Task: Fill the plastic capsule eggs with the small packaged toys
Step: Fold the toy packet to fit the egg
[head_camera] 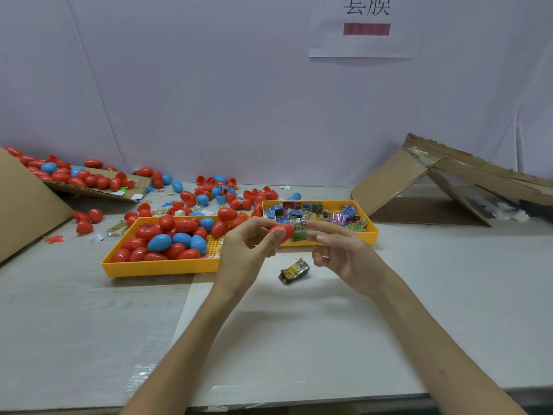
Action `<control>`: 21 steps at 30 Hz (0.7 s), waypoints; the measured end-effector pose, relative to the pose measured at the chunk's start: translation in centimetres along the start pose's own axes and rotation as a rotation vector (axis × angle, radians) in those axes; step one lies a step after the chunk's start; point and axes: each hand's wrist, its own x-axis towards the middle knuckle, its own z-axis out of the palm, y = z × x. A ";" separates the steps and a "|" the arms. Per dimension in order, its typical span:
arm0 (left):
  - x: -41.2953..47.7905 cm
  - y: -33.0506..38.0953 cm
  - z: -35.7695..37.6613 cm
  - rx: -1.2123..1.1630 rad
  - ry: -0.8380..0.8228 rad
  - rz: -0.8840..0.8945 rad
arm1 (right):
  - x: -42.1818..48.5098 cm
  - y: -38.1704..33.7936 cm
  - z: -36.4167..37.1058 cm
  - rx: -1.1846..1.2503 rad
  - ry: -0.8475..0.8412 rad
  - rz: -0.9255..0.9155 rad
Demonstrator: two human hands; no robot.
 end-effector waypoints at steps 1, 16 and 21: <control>0.0 0.0 0.0 0.008 0.001 -0.001 | 0.0 -0.1 -0.1 0.014 0.010 -0.001; 0.1 -0.4 -0.2 -0.024 -0.107 -0.068 | -0.1 0.1 0.0 -0.089 -0.036 -0.010; 0.1 -0.6 -0.2 -0.009 -0.124 -0.091 | 0.1 0.1 0.1 -0.138 0.008 -0.018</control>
